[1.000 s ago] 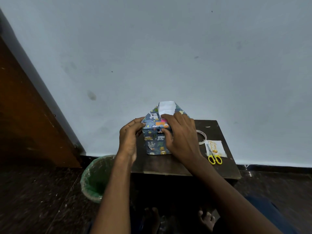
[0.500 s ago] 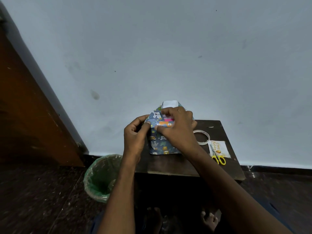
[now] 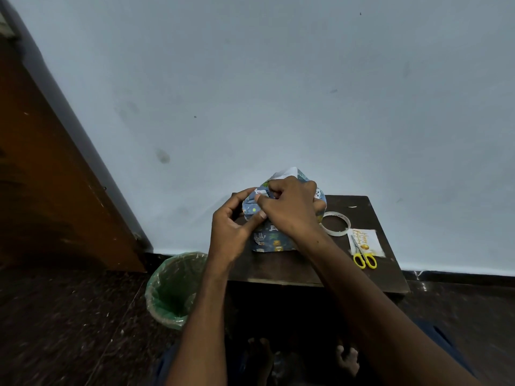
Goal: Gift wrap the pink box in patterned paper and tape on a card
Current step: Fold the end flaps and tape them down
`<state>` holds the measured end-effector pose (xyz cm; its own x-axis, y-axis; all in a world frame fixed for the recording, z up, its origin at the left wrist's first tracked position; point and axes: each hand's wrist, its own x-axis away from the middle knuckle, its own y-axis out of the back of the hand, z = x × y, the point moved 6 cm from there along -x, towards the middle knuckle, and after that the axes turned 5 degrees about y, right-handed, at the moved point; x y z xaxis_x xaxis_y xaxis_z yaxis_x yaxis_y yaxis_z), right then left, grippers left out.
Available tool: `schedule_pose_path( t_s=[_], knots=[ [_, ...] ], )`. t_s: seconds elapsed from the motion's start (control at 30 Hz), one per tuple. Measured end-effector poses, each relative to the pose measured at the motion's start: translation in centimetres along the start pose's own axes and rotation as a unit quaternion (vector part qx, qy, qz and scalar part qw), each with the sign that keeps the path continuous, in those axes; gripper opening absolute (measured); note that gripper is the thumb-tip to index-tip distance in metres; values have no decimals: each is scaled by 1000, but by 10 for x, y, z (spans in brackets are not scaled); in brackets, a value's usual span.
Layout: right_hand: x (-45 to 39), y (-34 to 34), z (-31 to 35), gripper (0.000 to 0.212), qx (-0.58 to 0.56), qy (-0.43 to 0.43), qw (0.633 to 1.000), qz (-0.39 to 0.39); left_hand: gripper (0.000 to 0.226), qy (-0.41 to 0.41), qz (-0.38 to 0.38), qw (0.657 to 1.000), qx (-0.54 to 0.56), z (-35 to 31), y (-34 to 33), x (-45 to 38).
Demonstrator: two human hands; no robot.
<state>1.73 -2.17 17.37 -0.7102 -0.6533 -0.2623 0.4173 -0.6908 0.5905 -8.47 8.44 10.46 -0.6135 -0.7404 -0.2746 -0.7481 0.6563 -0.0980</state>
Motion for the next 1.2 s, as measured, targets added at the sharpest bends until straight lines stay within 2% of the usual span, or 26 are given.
schedule_pose_path(
  t_s=[0.17, 0.27, 0.4, 0.5, 0.67, 0.83, 0.93, 1.0, 1.1, 1.2],
  knots=[
    [-2, -3, 3, 47, 54, 47, 997, -24, 43, -16, -9, 1000, -12, -4, -2, 1],
    [-2, -10, -2, 50, 51, 40, 998, -22, 45, -12, -7, 1000, -16, 0, 0, 0],
    [-7, -13, -14, 41, -8, 0, 1000, -29, 44, 15, -7, 1000, 4, 4, -1, -1],
    [-9, -17, -18, 16, -52, -22, 998, -28, 42, 40, -1, 999, 31, 4, -2, -1],
    [-8, -16, -20, 13, -63, -29, 997, -19, 30, 46, -6, 998, 51, 2, -2, 2],
    [3, 4, -15, 10, -55, 51, 994, -85, 15, 11, -53, 998, 21, 3, 3, 1],
    [10, 30, -23, 14, -70, 138, 969, -194, 11, -14, -102, 994, -32, -2, 4, 2],
    [11, 46, -37, 27, -99, 141, 956, -238, 10, -23, -135, 989, -55, -5, 3, 3],
    [5, 52, -59, 43, -158, 86, 961, -211, 8, -50, -161, 982, -87, -10, 4, 1],
    [-3, 47, -69, 43, -174, 62, 970, -156, 9, -74, -172, 976, -115, -17, 1, 0]
  ],
)
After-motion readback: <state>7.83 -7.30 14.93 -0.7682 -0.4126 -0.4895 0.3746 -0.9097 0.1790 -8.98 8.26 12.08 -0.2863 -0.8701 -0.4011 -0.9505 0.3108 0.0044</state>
